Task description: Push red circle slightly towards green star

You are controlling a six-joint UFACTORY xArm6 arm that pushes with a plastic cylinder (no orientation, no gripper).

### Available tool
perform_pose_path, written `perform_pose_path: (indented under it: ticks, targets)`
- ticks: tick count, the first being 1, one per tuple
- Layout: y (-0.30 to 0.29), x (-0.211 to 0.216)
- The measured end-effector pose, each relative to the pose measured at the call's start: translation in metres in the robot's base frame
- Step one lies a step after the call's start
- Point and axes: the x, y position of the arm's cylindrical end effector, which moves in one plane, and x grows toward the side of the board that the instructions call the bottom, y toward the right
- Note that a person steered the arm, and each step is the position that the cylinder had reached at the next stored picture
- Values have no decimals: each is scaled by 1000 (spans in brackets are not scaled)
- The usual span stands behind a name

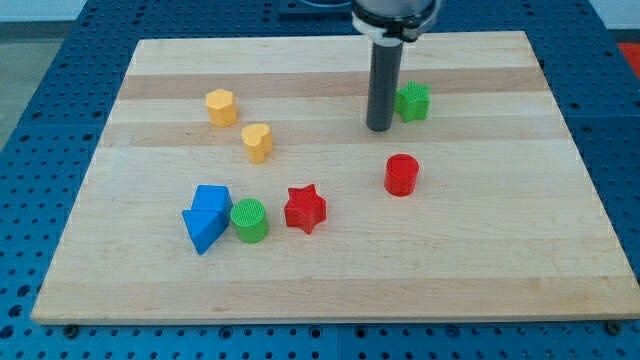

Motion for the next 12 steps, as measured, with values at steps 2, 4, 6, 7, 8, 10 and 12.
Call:
perform_pose_path:
  ticks: [2, 4, 6, 7, 8, 10, 12]
  targets:
    - [-56, 4]
    - [-83, 50]
    - [-96, 92]
    - [-96, 93]
    - [-96, 93]
    - [-78, 93]
    - [-53, 93]
